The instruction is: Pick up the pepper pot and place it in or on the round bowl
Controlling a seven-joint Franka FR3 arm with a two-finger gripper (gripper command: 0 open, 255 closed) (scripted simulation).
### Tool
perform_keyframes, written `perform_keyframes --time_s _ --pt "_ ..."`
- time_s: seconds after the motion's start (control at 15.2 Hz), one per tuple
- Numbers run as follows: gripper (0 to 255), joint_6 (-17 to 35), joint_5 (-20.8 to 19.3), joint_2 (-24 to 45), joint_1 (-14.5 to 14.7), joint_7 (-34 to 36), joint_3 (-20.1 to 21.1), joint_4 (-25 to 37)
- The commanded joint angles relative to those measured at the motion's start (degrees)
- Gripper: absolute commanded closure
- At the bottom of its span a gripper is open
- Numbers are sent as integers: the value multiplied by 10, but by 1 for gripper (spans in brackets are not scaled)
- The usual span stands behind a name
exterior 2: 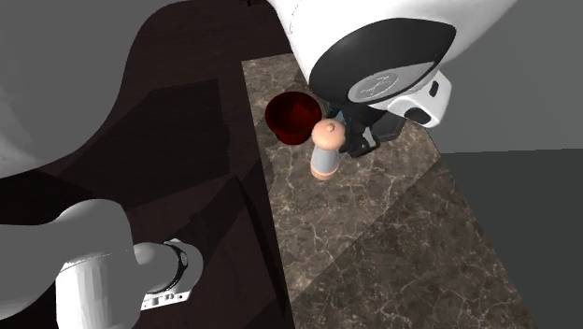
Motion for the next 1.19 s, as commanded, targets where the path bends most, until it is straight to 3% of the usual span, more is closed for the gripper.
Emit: perform_keyframes --time_s 0.0,0.13,0.59,1.12 --pt "255 -16 0 0 0 4 0 16" --pt "255 -27 -1 1 0 5 0 28" --pt "255 -48 8 33 41 101 50 100" --pt "255 -82 1 108 91 213 103 231"
